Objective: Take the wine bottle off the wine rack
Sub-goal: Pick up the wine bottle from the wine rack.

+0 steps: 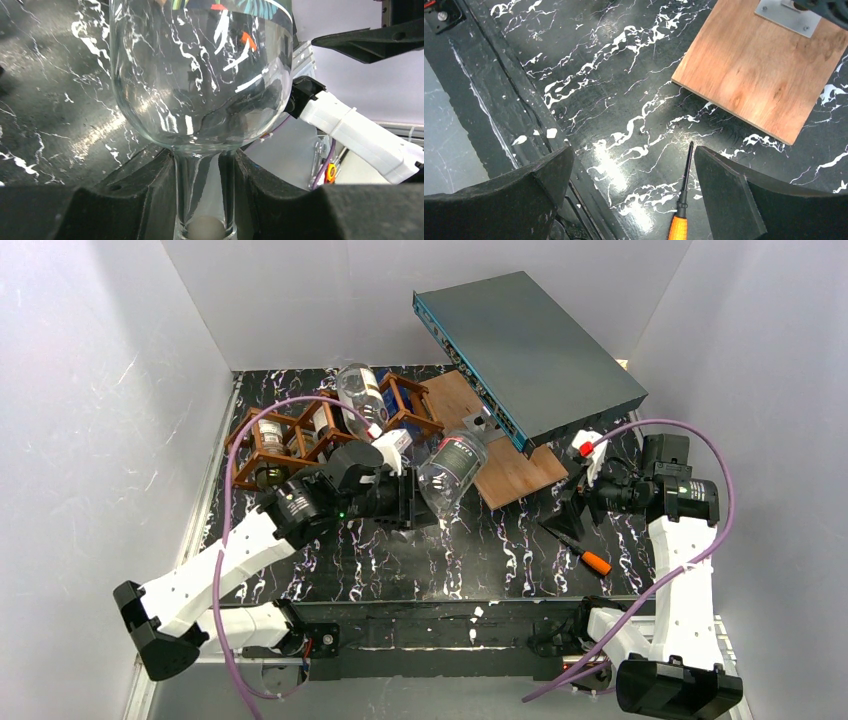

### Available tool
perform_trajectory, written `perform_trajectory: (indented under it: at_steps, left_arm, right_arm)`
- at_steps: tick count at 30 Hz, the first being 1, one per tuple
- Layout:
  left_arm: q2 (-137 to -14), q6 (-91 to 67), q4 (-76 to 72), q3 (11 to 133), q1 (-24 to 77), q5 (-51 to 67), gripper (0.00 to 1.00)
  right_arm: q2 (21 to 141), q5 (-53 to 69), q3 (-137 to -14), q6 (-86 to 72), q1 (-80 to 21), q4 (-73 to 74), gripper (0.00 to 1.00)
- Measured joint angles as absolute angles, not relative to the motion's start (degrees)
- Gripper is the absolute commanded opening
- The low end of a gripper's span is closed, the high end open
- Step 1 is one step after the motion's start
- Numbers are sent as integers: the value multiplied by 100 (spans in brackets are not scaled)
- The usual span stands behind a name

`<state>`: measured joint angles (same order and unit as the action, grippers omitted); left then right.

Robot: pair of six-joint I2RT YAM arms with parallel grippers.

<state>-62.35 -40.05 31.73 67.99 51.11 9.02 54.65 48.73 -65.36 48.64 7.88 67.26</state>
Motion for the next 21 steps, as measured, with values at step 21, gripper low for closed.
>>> perform_trajectory:
  at_steps: [21]
  left_arm:
    - [-7961,-5717,3223,6799,6066,1590,0]
  right_arm:
    - [5256,5422,-5756,8278,788,7940,100]
